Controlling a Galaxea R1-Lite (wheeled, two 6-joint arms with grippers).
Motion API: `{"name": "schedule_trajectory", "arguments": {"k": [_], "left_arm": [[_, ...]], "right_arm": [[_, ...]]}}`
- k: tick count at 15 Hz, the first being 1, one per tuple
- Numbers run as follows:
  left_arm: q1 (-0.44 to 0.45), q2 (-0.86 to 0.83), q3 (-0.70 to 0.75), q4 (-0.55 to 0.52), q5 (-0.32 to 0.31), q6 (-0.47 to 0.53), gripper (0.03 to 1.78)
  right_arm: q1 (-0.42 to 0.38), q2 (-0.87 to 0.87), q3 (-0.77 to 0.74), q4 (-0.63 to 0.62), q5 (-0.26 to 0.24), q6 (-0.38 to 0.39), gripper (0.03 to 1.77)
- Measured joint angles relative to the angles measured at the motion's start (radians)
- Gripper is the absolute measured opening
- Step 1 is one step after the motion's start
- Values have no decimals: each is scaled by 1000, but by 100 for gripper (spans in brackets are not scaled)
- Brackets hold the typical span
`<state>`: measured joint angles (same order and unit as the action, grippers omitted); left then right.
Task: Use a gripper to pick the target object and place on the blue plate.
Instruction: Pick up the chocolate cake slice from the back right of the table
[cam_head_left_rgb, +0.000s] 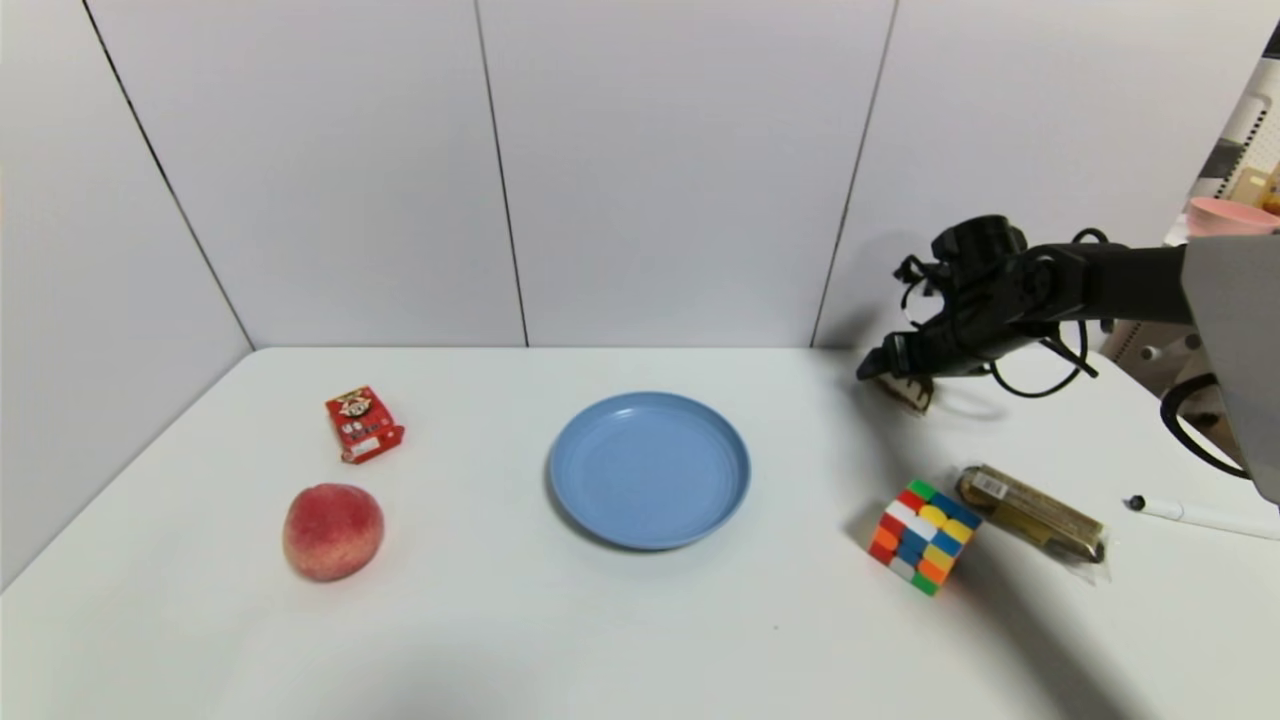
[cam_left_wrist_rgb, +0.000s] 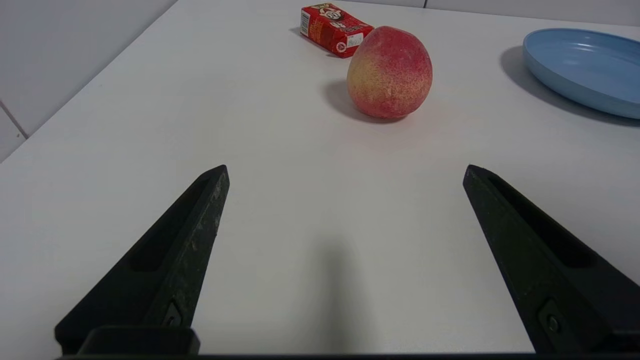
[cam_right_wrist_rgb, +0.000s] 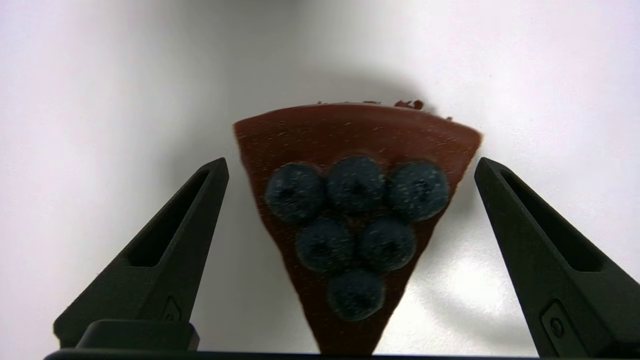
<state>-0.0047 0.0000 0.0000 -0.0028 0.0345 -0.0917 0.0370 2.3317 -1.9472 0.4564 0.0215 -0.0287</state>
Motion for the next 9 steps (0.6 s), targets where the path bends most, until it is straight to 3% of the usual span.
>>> {"name": "schedule_trajectory", "arguments": {"k": [5,9], "left_arm": [[0,0,0,0,0,-1,169],[0,0,0,0,0,0,169]], "right_arm": [[-11,0,0,-2,0,1,170],[-9,-2,0,-6,4,1,110]]}}
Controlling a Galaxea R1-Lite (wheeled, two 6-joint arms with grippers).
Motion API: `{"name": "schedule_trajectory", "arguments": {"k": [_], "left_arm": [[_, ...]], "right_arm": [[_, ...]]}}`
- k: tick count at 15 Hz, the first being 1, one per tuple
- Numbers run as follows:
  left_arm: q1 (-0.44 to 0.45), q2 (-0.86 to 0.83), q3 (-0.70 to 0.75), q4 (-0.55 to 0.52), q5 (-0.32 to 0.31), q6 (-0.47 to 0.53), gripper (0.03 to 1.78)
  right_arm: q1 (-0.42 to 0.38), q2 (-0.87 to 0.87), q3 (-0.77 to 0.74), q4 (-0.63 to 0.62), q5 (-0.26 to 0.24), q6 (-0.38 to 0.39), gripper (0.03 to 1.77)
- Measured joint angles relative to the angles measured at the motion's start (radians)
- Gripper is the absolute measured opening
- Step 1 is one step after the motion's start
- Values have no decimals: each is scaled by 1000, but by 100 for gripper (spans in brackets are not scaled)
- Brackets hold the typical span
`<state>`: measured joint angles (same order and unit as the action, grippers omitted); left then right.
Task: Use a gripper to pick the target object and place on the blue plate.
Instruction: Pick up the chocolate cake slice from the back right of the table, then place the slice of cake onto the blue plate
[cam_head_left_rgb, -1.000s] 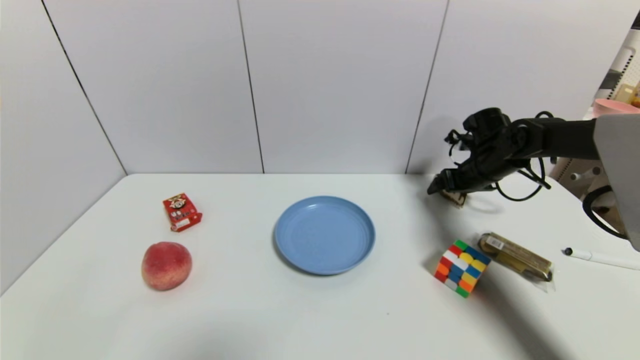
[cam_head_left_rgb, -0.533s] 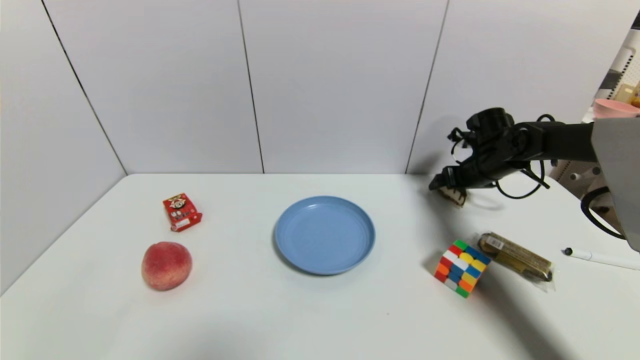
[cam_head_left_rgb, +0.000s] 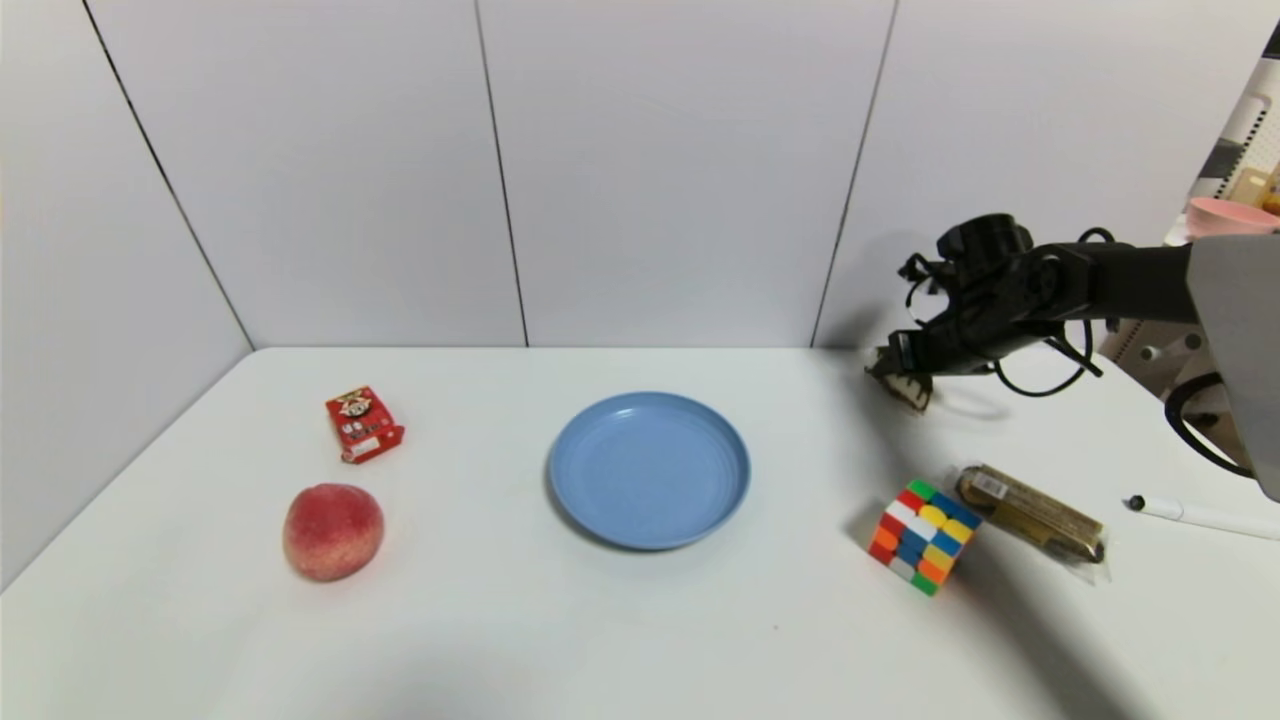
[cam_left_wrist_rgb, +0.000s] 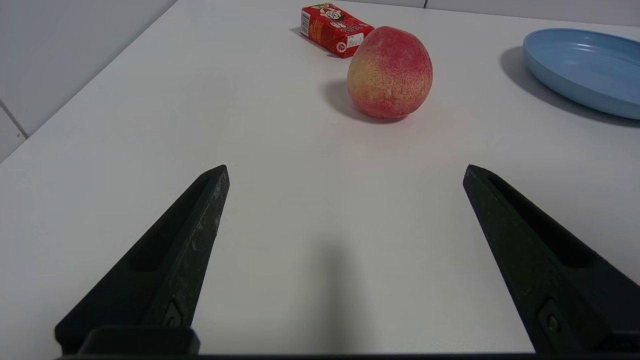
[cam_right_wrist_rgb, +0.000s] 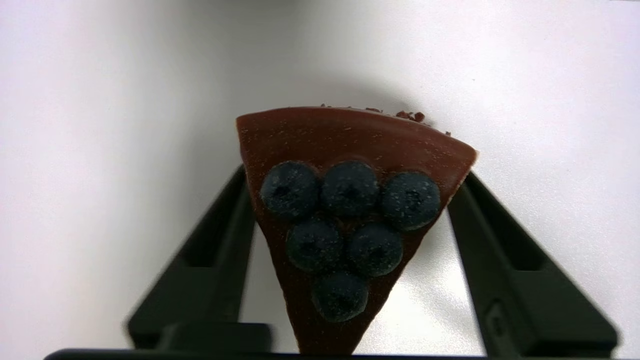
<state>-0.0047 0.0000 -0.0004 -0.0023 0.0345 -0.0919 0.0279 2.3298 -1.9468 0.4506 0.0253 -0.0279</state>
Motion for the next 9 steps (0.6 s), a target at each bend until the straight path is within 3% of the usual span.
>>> {"name": "schedule_trajectory", "arguments": {"k": [4,9], "left_arm": [[0,0,0,0,0,0,169],[0,0,0,0,0,0,169]], "right_arm": [[4,-2,0,10,0,3,76],[6,-31,0,13,2,3,75]]}}
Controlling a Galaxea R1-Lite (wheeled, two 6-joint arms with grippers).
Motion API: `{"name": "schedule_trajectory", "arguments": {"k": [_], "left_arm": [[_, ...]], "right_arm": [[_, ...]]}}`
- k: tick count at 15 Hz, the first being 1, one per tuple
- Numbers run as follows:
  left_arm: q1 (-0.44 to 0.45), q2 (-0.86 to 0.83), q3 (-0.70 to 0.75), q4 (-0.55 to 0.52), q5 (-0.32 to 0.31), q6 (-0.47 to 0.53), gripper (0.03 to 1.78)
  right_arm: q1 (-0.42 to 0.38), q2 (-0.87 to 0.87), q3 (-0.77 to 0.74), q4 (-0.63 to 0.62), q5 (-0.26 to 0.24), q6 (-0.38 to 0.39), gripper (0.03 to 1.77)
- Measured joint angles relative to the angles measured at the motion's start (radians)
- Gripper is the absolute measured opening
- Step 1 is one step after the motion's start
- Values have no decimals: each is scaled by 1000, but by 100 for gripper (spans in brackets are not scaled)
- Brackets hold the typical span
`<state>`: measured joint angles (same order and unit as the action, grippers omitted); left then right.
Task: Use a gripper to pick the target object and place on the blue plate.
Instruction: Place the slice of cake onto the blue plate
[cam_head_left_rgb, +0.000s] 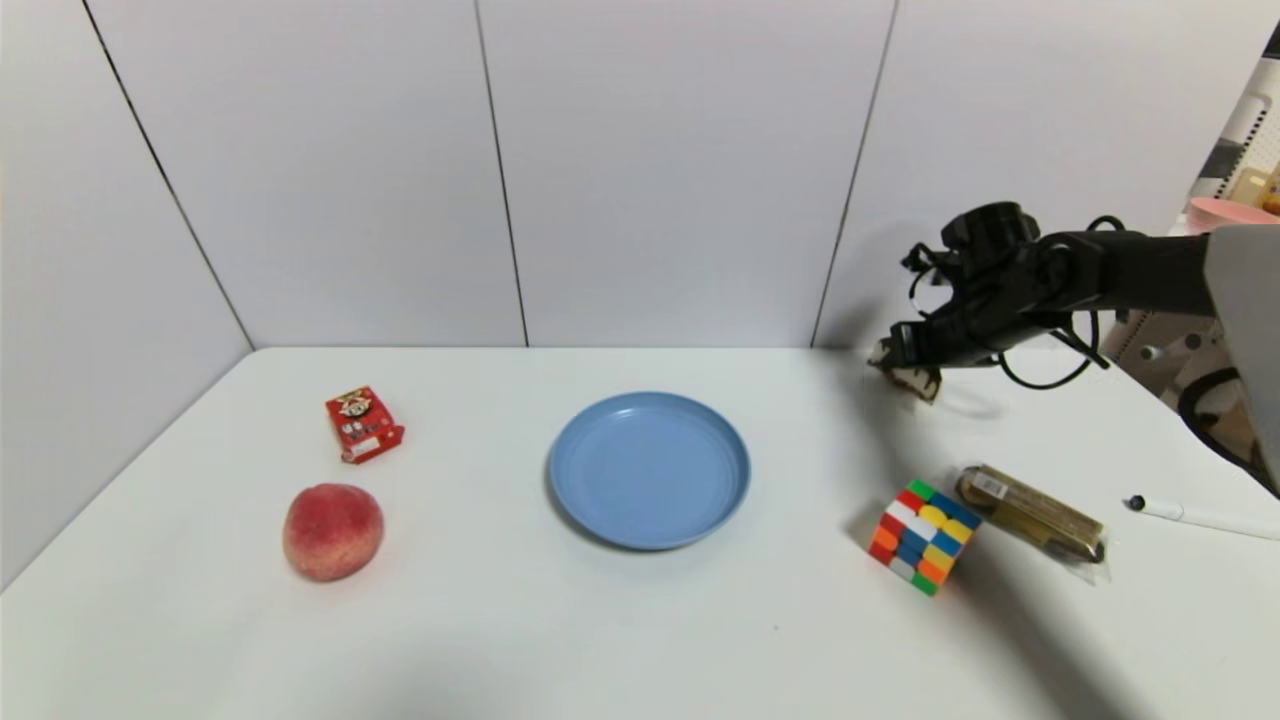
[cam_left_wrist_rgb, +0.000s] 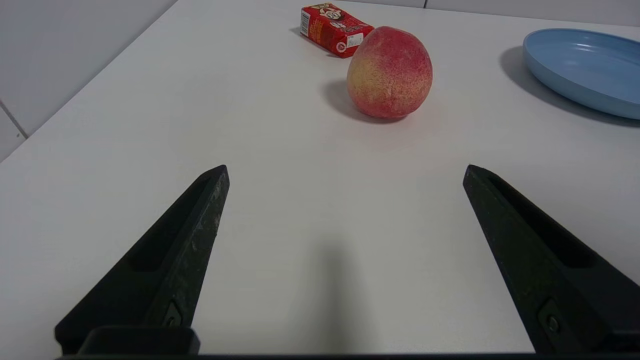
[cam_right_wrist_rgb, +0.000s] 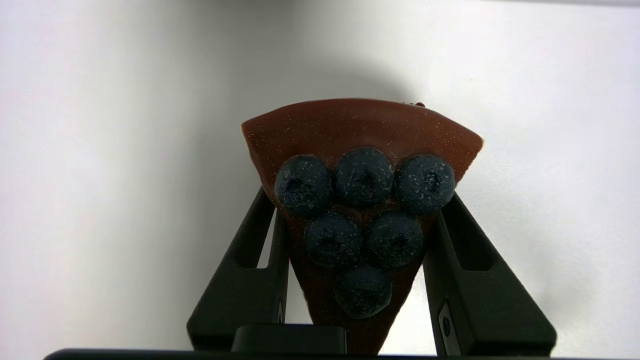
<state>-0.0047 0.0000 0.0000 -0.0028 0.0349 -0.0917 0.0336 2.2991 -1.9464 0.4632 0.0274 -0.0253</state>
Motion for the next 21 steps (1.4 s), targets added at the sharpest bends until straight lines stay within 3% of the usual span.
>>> {"name": "schedule_trajectory", "arguments": {"k": [5,11,16,21], "left_arm": [[0,0,0,0,0,0,169],[0,0,0,0,0,-1,169],[0,0,0,0,0,-1,169],[0,0,0,0,0,0,169]], "right_arm": [[58,-109,1,-6,29,3,75],[323,-253,30,-5,26,55,75],[556,-306,164,-14,24,64,75],[619,-249,220,-30,24,63,74]]}}
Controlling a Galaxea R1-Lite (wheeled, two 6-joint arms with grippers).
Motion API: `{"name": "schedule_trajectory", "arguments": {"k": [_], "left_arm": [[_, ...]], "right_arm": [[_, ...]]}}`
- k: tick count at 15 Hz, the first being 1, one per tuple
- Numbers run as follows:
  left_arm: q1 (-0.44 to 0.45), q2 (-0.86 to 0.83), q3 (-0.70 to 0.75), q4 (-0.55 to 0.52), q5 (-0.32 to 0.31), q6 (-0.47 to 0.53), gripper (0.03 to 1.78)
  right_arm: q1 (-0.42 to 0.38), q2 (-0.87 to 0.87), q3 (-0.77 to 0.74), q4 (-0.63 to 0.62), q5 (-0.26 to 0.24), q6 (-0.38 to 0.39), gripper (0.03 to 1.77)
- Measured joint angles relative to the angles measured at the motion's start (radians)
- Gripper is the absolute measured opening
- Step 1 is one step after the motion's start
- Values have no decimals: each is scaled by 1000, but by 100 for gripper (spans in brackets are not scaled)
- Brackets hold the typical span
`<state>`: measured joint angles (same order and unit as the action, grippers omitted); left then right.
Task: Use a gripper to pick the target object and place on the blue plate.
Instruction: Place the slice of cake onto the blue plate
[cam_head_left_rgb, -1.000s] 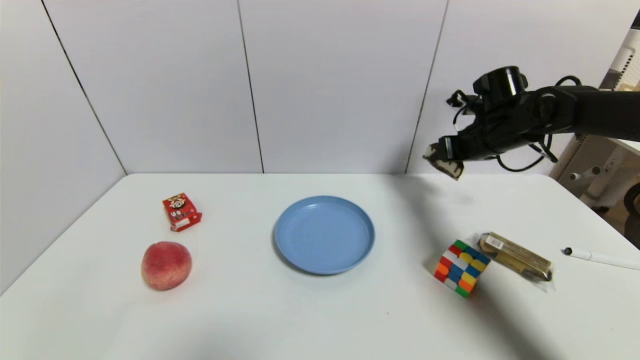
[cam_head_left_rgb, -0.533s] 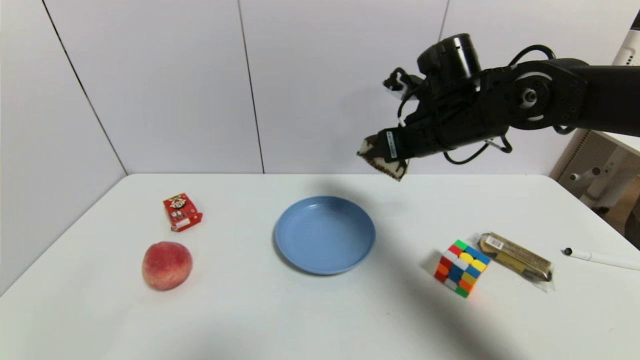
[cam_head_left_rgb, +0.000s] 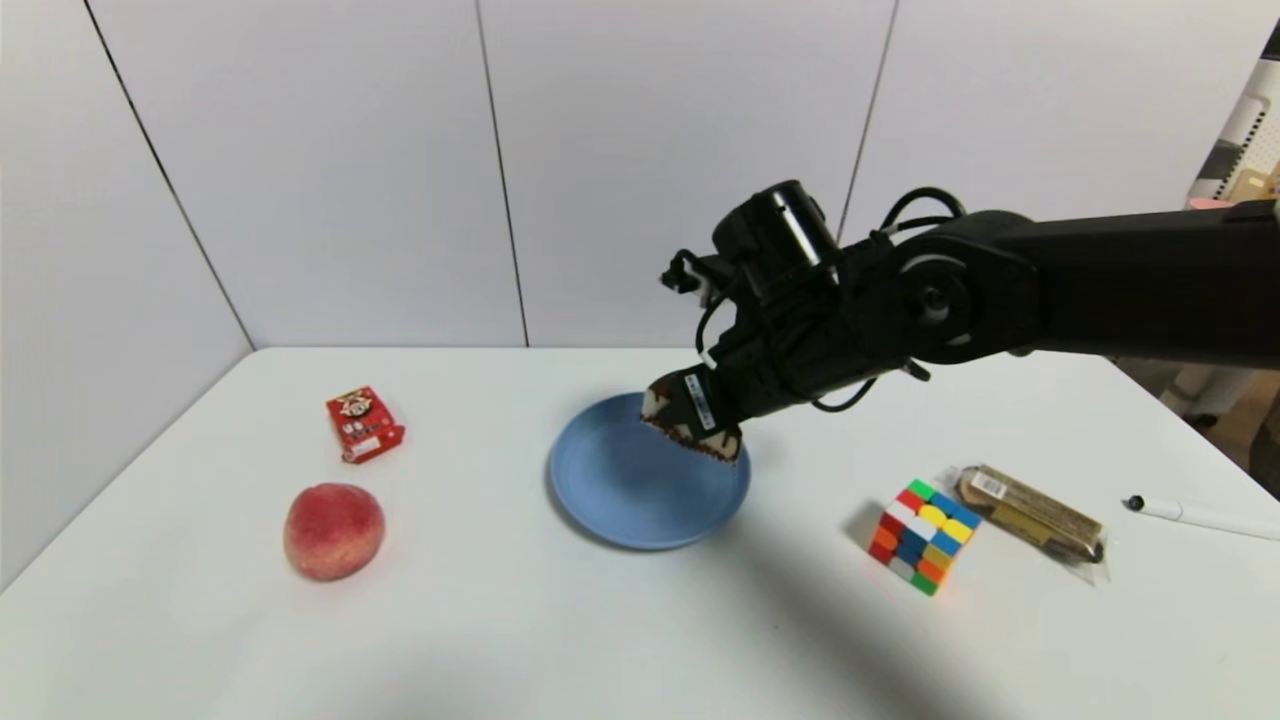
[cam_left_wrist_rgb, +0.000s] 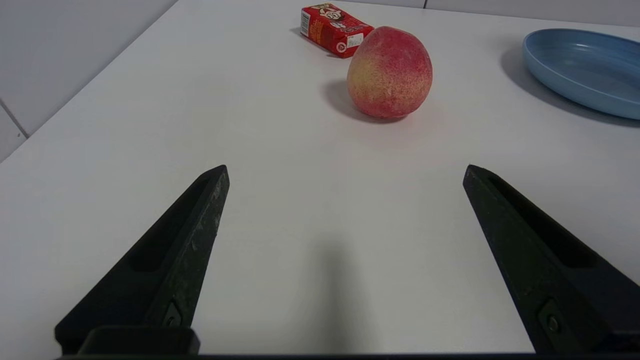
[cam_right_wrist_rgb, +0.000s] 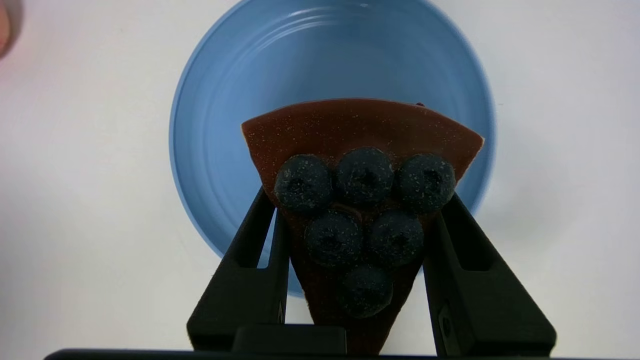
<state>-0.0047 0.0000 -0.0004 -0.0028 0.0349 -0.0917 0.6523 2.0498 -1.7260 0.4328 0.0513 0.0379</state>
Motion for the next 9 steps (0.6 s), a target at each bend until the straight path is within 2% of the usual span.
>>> {"name": "schedule_trajectory", "arguments": {"k": [2,6,9], "left_arm": [[0,0,0,0,0,0,169],[0,0,0,0,0,0,169],[0,0,0,0,0,0,169]], "right_arm": [[6,38,10,-61,0,-1,73],[11,82,31,-99,0,-7,110],[15,78,35,-97,1,-8,130]]}}
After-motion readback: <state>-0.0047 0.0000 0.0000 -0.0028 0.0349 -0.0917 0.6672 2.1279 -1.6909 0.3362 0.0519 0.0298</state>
